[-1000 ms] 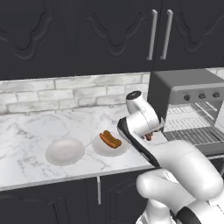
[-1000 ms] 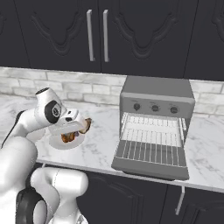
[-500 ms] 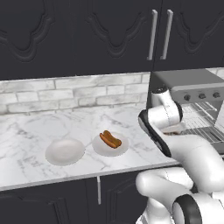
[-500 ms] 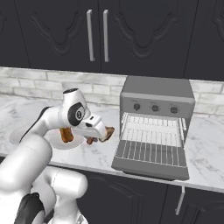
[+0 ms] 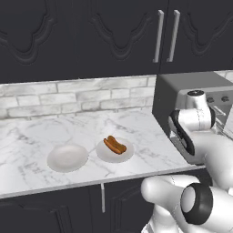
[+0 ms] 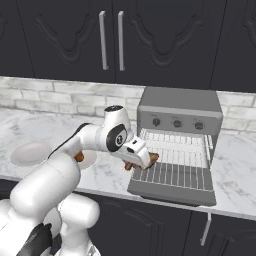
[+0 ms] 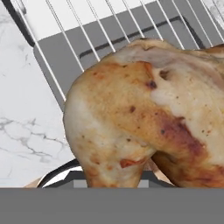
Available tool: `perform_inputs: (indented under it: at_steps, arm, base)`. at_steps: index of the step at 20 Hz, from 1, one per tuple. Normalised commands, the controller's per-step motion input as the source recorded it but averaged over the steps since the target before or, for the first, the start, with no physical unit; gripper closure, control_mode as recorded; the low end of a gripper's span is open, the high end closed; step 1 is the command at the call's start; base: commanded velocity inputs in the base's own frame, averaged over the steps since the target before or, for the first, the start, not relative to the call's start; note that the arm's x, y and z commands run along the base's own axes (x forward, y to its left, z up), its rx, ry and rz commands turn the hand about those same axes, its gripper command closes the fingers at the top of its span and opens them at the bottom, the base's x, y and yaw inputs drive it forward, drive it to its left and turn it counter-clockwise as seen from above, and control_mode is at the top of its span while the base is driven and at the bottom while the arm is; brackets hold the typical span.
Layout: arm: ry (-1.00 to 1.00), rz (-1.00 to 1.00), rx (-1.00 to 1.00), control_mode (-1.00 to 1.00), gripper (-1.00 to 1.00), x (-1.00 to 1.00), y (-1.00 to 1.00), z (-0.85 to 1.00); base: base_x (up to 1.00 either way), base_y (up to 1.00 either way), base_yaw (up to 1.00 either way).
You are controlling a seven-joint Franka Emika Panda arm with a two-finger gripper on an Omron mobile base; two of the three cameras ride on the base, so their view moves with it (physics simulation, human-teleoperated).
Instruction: Open the toaster oven door. Place the hotdog bun on the top rack in the toaster oven and place the chicken drumstick on the bottom rack.
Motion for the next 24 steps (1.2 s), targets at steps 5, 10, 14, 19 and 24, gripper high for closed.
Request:
perform_inputs:
  at_steps: [5,10,14,19,24]
  arm:
    - [-0.09,0.0,0.03,-1.0,1.0,0.01,-0.67,0.0]
    - [-0.07,0.01,0.02,-1.0,1.0,0.14,-0.44,0.05]
    - [-0.05,0.04,0.0,-1.0,1.0,0.24,-0.26,0.09]
    - [-0.05,0.04,0.0,-1.0,1.0,0.2,-0.21,0.04]
    - [-0.04,0.04,0.0,-1.0,1.0,0.17,-0.14,-0.04]
  base:
    - [0.0,0.0,0.0]
    - [0.0,0.0,0.0]
    - [0.0,0.0,0.0]
    - [0.0,0.0,0.0]
    - [0.0,0.0,0.0]
